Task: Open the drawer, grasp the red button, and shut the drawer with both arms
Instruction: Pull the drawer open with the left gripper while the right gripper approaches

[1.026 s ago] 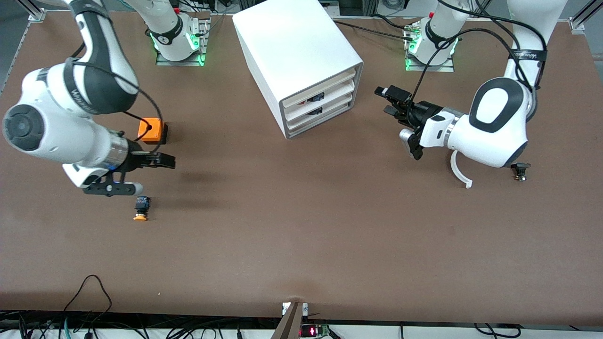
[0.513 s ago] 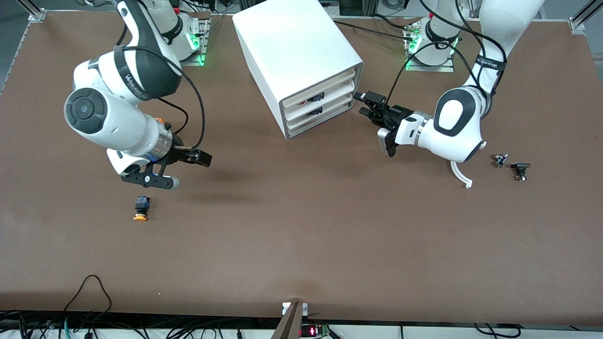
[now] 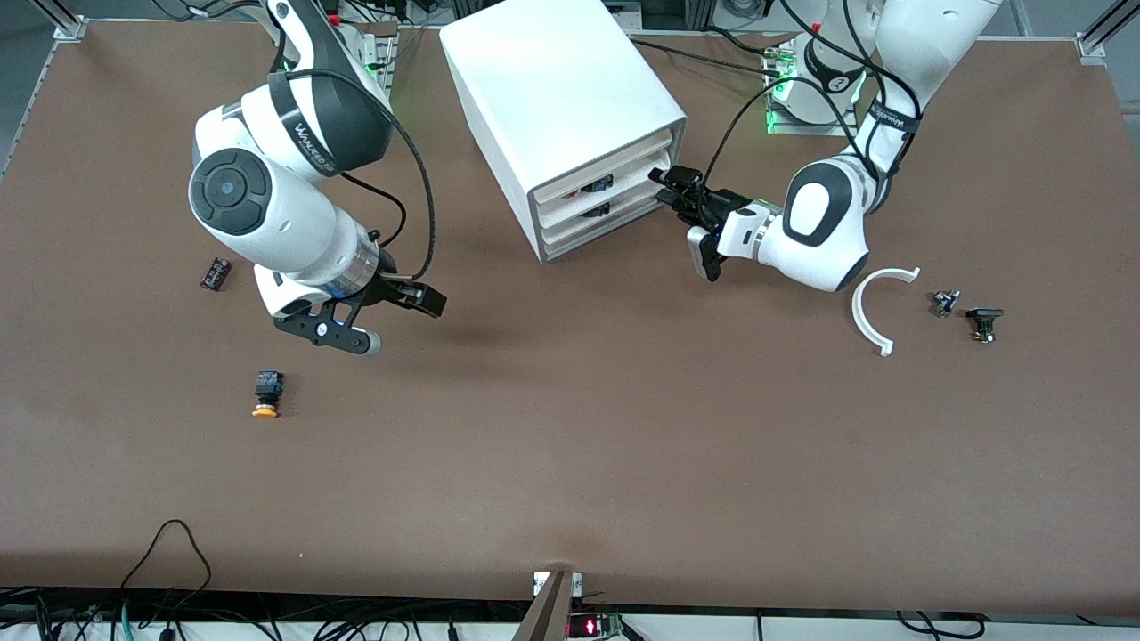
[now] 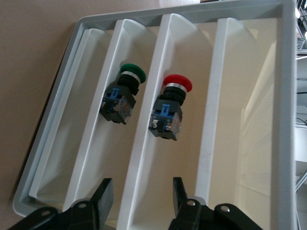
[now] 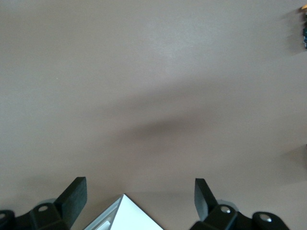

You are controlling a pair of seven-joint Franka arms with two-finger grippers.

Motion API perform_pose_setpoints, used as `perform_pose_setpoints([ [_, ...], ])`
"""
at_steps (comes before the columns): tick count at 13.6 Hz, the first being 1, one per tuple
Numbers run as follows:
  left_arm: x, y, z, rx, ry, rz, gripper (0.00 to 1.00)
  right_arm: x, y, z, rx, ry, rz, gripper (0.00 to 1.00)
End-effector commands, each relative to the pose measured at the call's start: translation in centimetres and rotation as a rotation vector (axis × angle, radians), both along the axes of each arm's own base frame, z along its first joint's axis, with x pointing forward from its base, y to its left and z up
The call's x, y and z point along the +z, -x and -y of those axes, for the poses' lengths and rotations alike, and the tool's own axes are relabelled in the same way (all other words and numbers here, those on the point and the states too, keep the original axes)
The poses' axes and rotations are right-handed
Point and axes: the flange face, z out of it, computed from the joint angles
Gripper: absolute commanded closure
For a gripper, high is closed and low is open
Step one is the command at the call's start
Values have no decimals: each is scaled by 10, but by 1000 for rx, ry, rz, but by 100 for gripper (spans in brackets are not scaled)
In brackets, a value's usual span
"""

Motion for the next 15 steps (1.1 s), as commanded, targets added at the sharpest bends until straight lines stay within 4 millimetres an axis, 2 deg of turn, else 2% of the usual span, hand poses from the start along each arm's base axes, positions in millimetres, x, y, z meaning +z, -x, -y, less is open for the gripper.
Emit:
perform_pose_setpoints([
  [1, -12, 13, 10, 13, 10, 21, 42, 3, -5, -8, -16, 2, 4, 1],
  [3, -16, 21, 17, 21, 10, 15, 42, 6, -8, -13, -81, 1, 2, 1],
  [4, -17, 24, 19, 11, 18, 21, 46, 9, -9, -20, -91, -3, 4, 1],
  [5, -18, 26, 21, -2, 32, 32, 53, 9, -10, -25, -109, -2, -1, 1],
  [7, -28, 33, 24, -41, 83, 62, 76, 11, -13, -36, -151, -6, -3, 1],
  [9, -33, 34, 23, -49, 102, 74, 89, 11, -12, -51, -220, -8, -6, 1],
  [10, -33, 33, 22, -47, 102, 73, 100, 15, -14, -57, -254, -15, -1, 1],
  [13, -28, 27, 20, -38, 106, 70, 100, 16, -13, -81, -343, -27, -2, 1],
  [15, -17, 4, 4, -18, 123, 82, 100, 15, -12, -98, -418, -38, -9, 1],
])
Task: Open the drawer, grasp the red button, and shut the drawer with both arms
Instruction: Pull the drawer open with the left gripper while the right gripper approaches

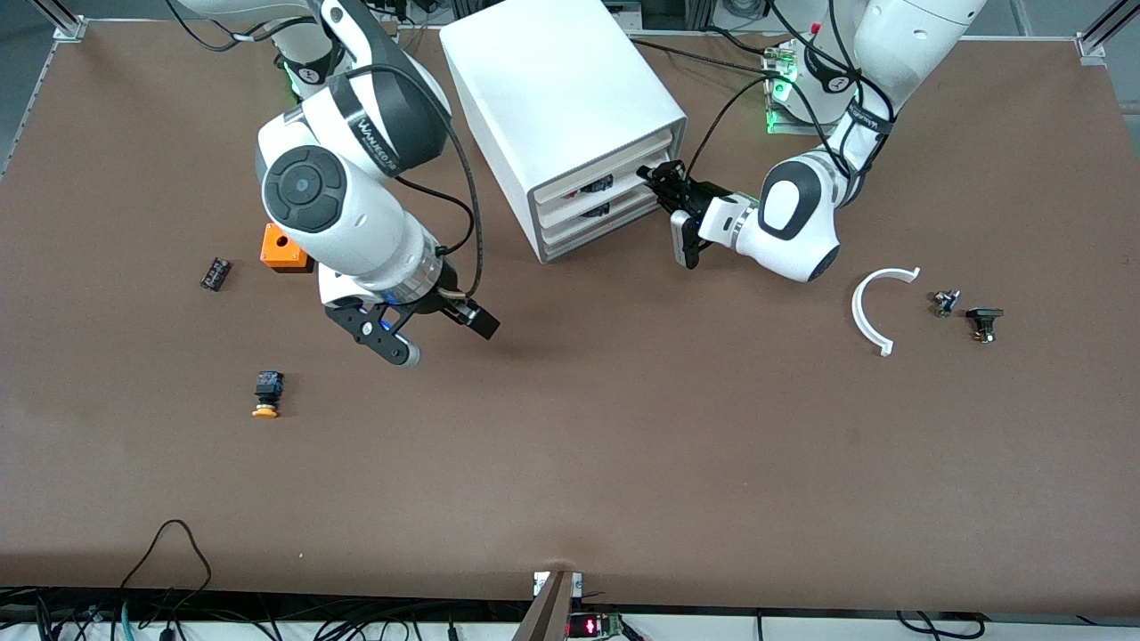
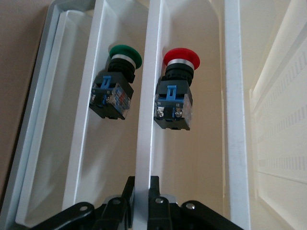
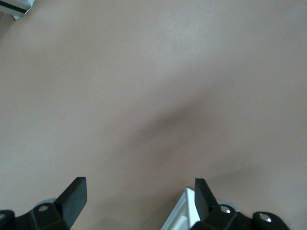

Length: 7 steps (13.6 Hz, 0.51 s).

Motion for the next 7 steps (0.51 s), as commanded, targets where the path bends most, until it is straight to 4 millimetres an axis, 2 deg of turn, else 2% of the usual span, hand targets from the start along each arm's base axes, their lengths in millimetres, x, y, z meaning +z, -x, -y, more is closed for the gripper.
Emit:
perform_pose_setpoints([
  [1, 11, -34, -25, 45, 30, 9, 100, 3, -3, -26, -96, -8, -5, 1],
  [3, 16, -61, -44, 49, 24, 15, 100, -5, 4, -46, -178, -12, -21, 1],
  [7, 3, -113, -79, 49, 11, 50, 100, -22, 28, -97, -286, -28, -38, 1],
])
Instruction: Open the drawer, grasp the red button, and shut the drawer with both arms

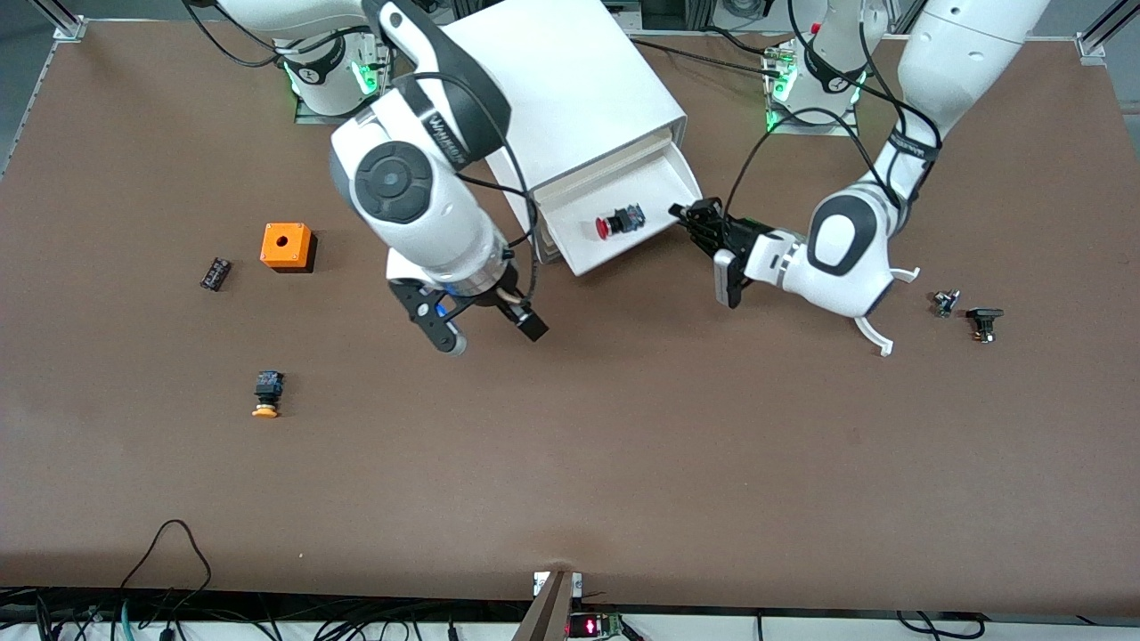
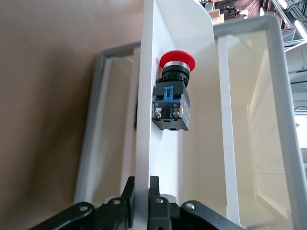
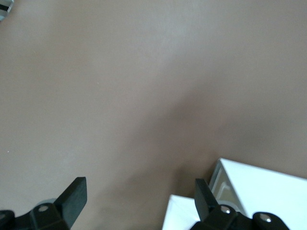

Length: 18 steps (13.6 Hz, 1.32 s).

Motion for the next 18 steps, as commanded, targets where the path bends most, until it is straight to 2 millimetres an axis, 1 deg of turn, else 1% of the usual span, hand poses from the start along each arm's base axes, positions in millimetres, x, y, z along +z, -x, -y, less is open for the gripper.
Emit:
perform_pose_setpoints([
  [1, -9, -43, -21, 7, 16, 0, 100, -6, 10, -36, -79, -21, 9, 1],
  [2, -8, -49, -22, 4, 31, -5, 100, -7, 16, -50, -100, -34, 17, 1],
  [3, -6, -57, -26, 9, 41, 1, 100, -12, 22, -60, -111, -36, 12, 1],
  [4, -5, -63, -34, 19, 46, 3, 100, -13, 31, -70, -104, -37, 9, 1],
  [6, -5, -66, -38, 25, 43, 3, 100, -28, 49, -95, -129, -30, -12, 1],
  [7, -4, -65, -37, 20, 43, -6, 59, -33, 61, -110, -134, -36, -13, 1],
  [8, -3, -64, -38, 16, 48, -15, 3, -38, 69, -120, -147, -37, -18, 1],
  [9, 0, -64, -38, 16, 48, -31, 0, -47, 78, -130, -156, -31, -29, 1],
  [10, 5, -66, -43, 25, 38, -51, 0, -56, 88, -141, -165, -23, -36, 1],
  [11, 14, -70, -44, 25, 29, -80, 0, -60, 93, -147, -174, -28, -36, 1],
  [12, 29, -77, -46, 6, 0, -101, 0, -65, 93, -149, -183, -28, -38, 1],
  [13, 47, -86, -51, -17, -41, -114, 0, -67, 94, -151, -189, -33, -37, 1],
  [15, 80, -105, -68, -19, -103, -146, 0, -78, 95, -158, -216, -49, -33, 1],
  [16, 94, -112, -73, -13, -128, -158, 0, -84, 100, -165, -217, -57, -29, 1],
  [18, 115, -124, -84, 3, -222, -170, 0, -92, 100, -168, -235, -65, -26, 1],
])
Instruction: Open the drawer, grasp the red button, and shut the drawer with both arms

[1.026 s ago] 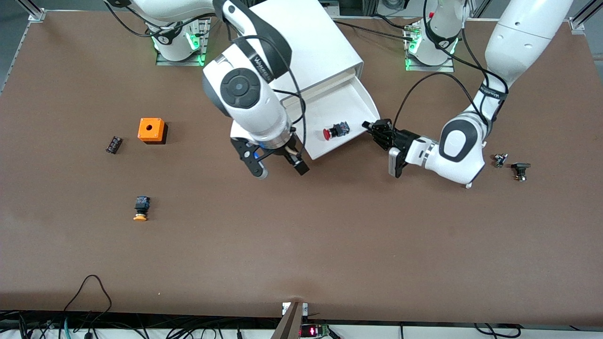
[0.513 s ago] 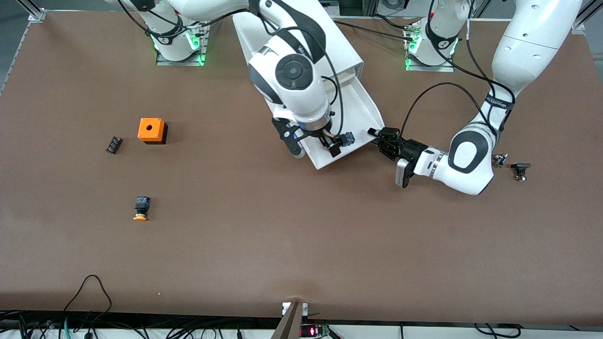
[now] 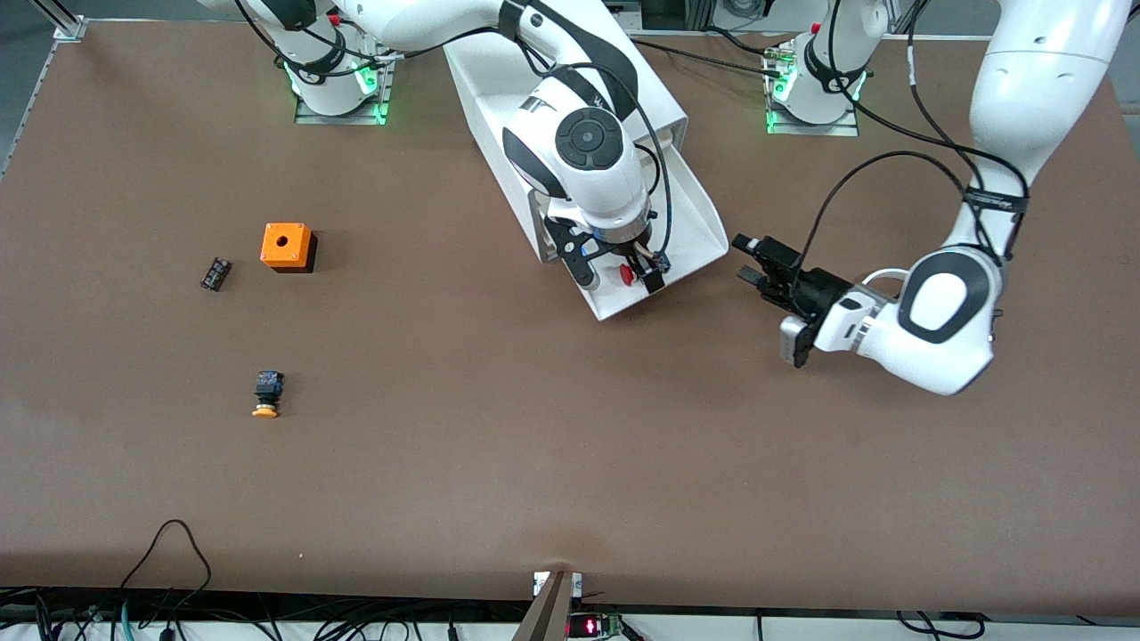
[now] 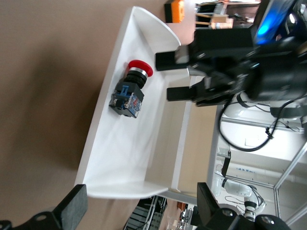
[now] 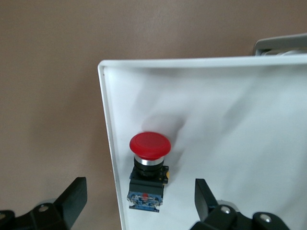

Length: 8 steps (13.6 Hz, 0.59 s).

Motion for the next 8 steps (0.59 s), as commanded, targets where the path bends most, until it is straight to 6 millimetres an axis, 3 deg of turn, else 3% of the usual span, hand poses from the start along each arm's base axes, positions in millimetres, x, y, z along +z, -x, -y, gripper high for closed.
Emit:
perform_pose_setpoints([
  [1, 39, -13, -10, -9, -153, 2, 0, -11, 4, -15, -27, -12, 15, 1],
  [4, 89, -13, -3, 13, -407, 15, 0, -26, 2, -19, -59, -31, 22, 1],
  [6, 122, -14, 16, -5, -619, 99, 0, -28, 7, -23, -52, -30, 17, 5],
  [7, 132, -15, 23, -29, -717, 161, 0, -28, 7, -23, -55, -30, 16, 14],
  [8, 143, -19, 27, -52, -794, 232, 0, -27, 7, -23, -54, -32, 16, 32],
])
